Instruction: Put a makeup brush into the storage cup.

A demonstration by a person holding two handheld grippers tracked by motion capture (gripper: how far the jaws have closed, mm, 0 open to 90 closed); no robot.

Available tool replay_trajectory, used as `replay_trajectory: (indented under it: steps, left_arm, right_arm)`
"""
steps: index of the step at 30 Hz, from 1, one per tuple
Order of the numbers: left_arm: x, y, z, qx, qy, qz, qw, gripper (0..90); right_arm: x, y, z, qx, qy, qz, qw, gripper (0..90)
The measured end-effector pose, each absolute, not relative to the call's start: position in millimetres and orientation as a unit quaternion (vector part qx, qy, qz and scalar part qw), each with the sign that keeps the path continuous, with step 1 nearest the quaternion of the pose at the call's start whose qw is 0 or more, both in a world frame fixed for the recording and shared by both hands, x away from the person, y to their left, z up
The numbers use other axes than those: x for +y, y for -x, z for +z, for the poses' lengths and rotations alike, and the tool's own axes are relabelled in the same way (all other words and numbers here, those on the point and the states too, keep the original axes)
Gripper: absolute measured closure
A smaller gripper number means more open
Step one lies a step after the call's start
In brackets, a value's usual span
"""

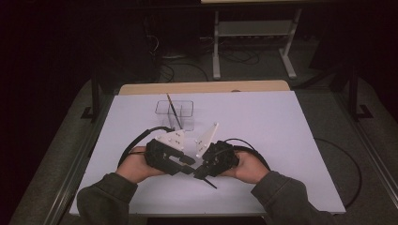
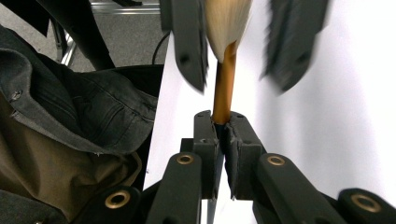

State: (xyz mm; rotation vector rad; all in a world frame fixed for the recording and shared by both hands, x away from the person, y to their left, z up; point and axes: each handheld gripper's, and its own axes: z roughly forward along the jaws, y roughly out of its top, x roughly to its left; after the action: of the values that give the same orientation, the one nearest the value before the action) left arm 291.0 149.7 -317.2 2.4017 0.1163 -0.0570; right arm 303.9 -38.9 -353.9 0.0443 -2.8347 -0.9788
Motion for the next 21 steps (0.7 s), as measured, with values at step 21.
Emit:
replay_trajectory:
  steps: [21]
  left_arm:
    - [214.2, -282.4, -342.9, 0.146, -0.903, 0.005, 0.405, 49.1]
  right_arm:
    - [-82.3, -357.8, -330.7, -0.928, 0.081, -0.361, 0.041, 83.2]
